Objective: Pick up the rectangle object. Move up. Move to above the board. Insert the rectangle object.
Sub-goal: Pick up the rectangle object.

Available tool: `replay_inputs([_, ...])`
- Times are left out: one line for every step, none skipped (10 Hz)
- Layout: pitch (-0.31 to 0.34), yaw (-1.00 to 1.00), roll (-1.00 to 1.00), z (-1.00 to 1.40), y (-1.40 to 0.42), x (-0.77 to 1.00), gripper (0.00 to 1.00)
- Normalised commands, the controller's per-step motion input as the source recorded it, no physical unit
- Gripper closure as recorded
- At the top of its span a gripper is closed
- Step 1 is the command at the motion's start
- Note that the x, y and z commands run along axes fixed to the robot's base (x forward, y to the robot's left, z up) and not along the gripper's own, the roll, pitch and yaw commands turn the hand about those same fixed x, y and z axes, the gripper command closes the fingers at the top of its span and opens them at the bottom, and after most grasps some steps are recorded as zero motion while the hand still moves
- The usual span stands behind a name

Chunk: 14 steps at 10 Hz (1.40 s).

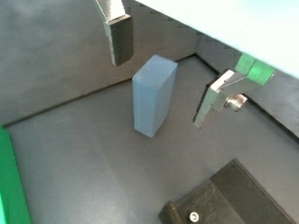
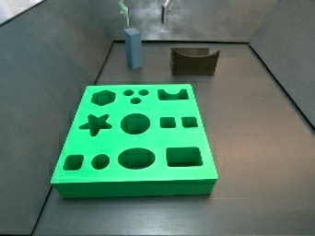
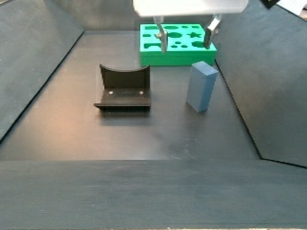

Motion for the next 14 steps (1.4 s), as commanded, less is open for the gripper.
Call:
replay_inputs([-0.114, 0.47, 0.00, -0.35, 0.00, -0.10, 0.00])
replay_inputs([-0.139, 0.21, 0.00, -0.28, 0.19, -0.24, 0.00])
replay_inputs([-0.126, 0.11, 0.00, -0.29, 0.19, -0.28, 0.00])
replay_inputs([-0.106, 0.22, 0.12, -0.42, 0.18, -0.14, 0.00])
replay_inputs([-0.137, 0.20, 0.10, -0.38, 0.15, -0.23, 0.00])
replay_inputs([-0.147, 0.17, 0.11, -0.47, 0.15, -0.24, 0.00])
replay_inputs([-0.186, 0.20, 0.16, -0.79, 0.13, -0.16, 0.00])
replay_inputs([-0.221, 0.18, 0.12, -0.78, 0.09, -0.24, 0.00])
replay_inputs([-0.251, 0.18, 0.17, -0.64, 0.08, -0.35, 0.00])
replay_inputs([-0.019, 0.00, -0.02, 0.00, 0.01, -0.01, 0.00])
replay_inputs([0.000, 0.00, 0.00, 0.00, 0.00, 0.00, 0.00])
replay_inputs([0.000, 0.00, 0.00, 0.00, 0.00, 0.00, 1.00])
replay_inputs([0.000, 0.00, 0.00, 0.00, 0.00, 0.00, 1.00])
replay_inputs([0.000, 0.00, 0.00, 0.00, 0.00, 0.00, 1.00])
